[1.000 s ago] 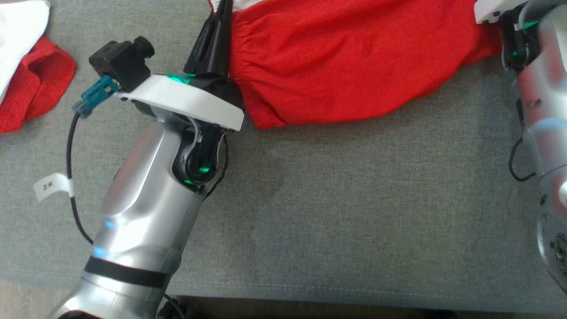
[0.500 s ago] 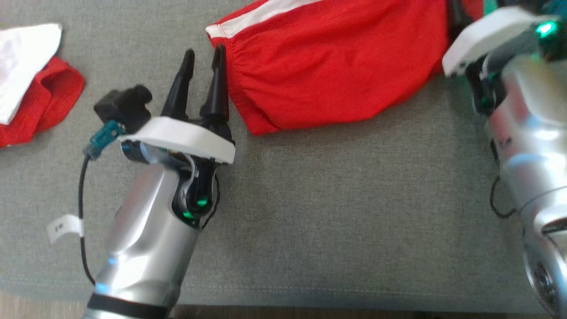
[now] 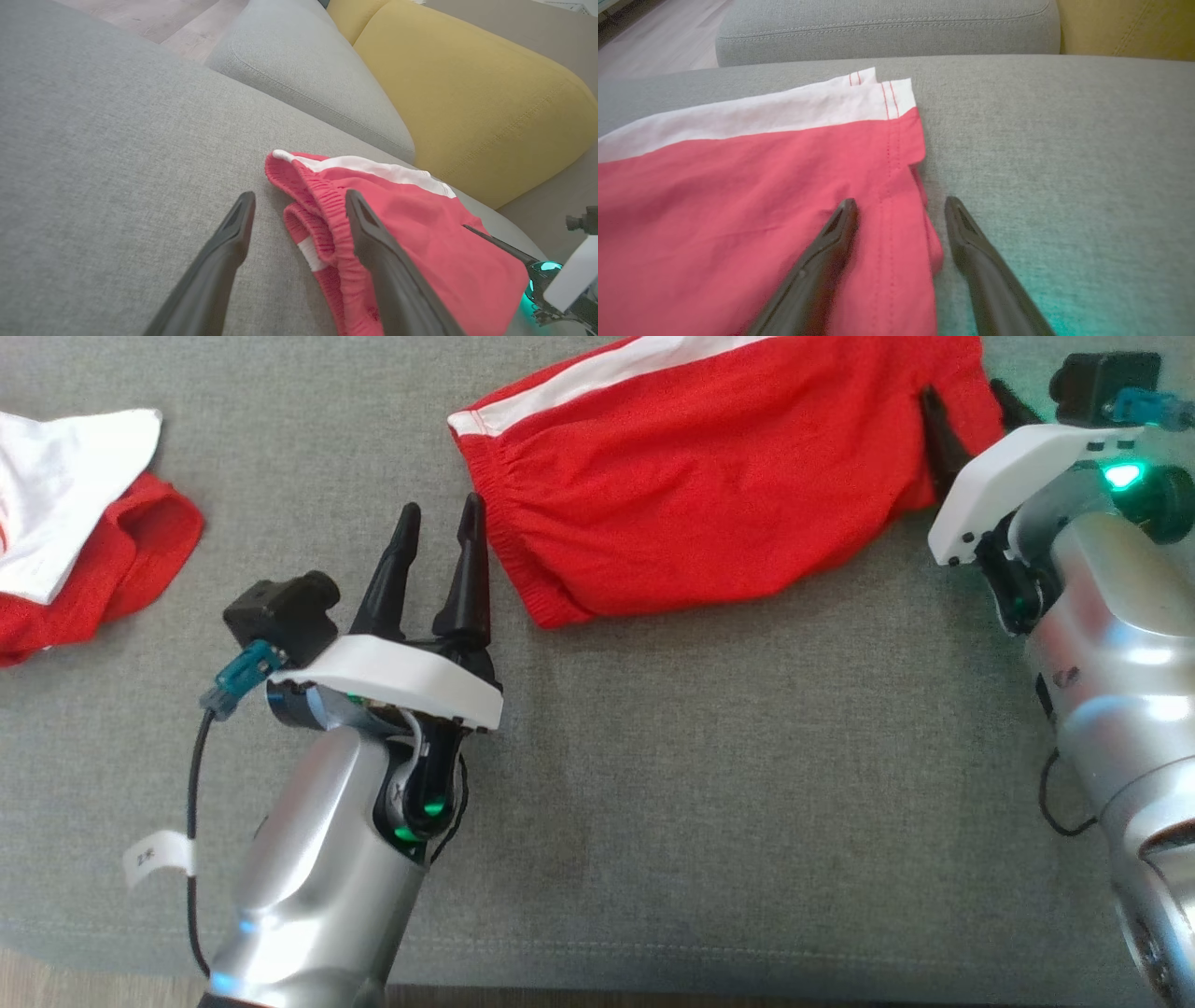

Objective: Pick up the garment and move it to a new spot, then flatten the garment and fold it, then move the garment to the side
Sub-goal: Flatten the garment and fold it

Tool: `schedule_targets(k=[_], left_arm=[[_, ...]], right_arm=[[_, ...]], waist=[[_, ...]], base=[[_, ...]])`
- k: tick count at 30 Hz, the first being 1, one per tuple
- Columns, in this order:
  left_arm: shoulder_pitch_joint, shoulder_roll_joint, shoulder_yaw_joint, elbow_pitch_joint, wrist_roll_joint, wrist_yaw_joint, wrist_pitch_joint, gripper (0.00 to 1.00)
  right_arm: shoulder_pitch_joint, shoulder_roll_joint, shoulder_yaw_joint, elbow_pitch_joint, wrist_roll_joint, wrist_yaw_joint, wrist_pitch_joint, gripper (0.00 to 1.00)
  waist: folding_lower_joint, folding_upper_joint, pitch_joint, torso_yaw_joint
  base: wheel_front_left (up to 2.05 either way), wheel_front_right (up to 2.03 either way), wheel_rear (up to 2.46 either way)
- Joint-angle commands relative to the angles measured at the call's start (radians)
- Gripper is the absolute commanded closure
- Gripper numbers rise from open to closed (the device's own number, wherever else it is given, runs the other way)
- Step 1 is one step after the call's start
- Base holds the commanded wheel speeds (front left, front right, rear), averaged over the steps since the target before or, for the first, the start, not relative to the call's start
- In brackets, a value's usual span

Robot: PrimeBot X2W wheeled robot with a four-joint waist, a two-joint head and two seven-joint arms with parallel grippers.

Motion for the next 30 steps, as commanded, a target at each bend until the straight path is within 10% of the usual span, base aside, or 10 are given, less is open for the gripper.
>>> schedule_targets(k=[1, 2, 30], left_arm=[[0.001, 0.018, 0.025, -0.028, 0.013, 0.004, -0.005, 0.00], [0.003, 0.018, 0.023, -0.026, 0.020, 0.005, -0.005, 0.00], [0.242, 0.018, 0.138, -0.022, 0.166, 0.036, -0.005, 0.00]], right_arm=[[0.046, 0.030, 0.021, 0.000, 0.015, 0.005, 0.022, 0.59], [0.051, 0.031, 0.023, 0.001, 0.028, 0.005, 0.031, 1.00], [0.325, -0.023, 0.053, -0.265, 0.267, 0.005, -0.140, 1.00]], waist=[[0.0000, -0.0001, -0.004, 0.001], [0.0000, -0.0001, -0.008, 0.002], [0.0000, -0.0001, -0.219, -0.093]], base=[[0.00, 0.00, 0.00], [0.00, 0.00, 0.00], [0.00, 0.00, 0.00]])
